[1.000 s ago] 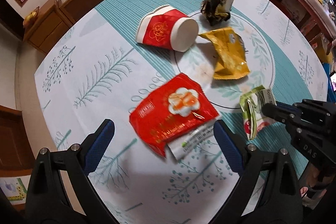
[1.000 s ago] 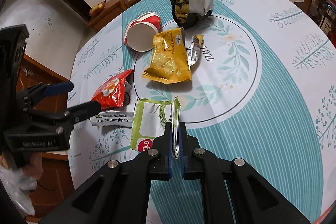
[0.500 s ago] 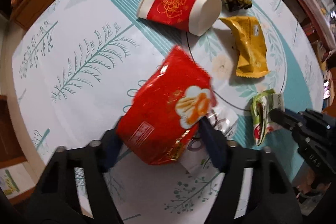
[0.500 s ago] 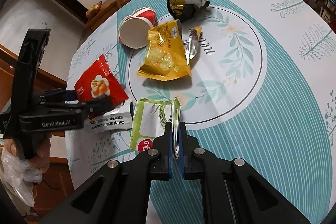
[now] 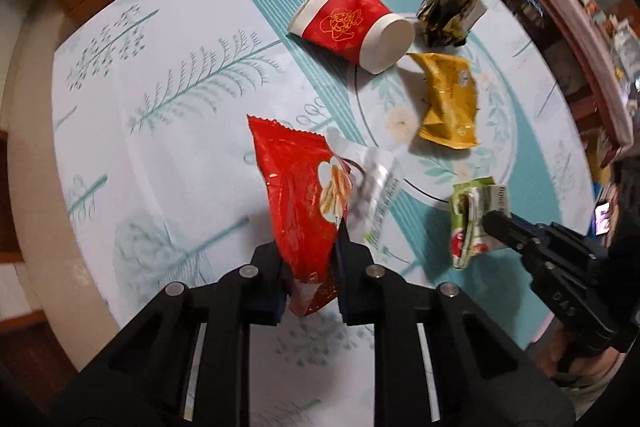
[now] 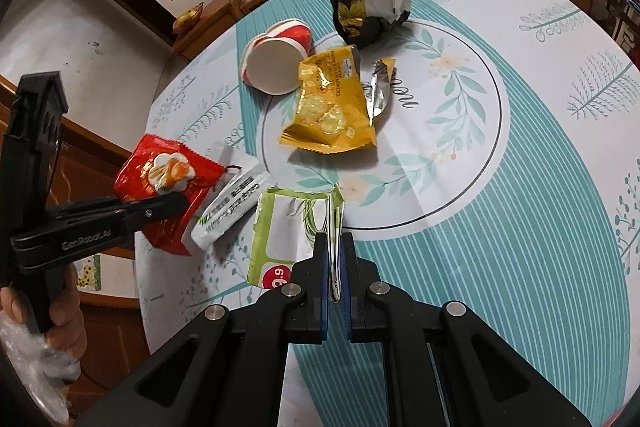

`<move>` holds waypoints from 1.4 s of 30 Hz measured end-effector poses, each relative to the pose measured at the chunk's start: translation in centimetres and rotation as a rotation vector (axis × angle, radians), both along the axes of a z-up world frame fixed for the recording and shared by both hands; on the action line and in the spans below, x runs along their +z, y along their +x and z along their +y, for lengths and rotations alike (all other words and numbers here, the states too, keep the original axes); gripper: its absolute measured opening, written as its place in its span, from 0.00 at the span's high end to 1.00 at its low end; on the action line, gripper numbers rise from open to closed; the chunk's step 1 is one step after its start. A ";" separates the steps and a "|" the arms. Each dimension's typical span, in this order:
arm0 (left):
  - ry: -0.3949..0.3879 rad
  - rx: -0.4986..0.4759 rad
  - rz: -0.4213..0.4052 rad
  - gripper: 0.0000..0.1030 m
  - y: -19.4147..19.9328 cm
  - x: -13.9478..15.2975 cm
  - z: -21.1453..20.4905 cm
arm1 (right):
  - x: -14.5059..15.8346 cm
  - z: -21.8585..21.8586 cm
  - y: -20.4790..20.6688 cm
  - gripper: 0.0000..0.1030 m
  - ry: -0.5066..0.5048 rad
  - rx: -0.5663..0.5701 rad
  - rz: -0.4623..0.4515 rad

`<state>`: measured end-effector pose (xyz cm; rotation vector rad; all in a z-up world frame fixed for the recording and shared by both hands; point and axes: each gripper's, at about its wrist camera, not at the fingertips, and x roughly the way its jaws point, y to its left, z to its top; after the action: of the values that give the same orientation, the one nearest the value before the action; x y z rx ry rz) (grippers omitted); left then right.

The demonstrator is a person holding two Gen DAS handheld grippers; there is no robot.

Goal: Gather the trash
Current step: 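Carry the green-white bag and red bag off the table to the bin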

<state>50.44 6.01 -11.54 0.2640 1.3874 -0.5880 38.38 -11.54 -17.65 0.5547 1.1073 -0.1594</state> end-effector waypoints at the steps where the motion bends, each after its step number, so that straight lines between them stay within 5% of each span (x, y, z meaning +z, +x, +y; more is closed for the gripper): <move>1: -0.006 0.007 0.001 0.86 -0.9 0.4 0.1 | 0.2 0.0 -0.2 0.95 0.001 0.003 -0.003; 12: -0.030 0.122 -0.050 0.87 -11.3 4.8 -0.5 | 4.6 -0.4 -5.3 0.95 0.011 0.069 -0.059; 24: -0.052 0.366 -0.165 0.87 -30.0 8.9 -3.4 | 8.9 -2.9 -18.2 0.95 0.001 0.327 -0.077; 32: -0.042 0.481 -0.125 0.87 -41.2 7.3 -5.4 | 7.4 -4.4 -28.3 0.95 0.007 0.475 -0.016; 42: 0.018 0.455 -0.073 0.86 -48.1 1.9 -6.5 | 1.1 -3.3 -36.5 0.95 0.047 0.525 0.119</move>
<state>2.33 -0.48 -9.62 -0.0200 1.3263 -0.1865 1.86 -14.81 -16.55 0.2832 1.3395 0.2941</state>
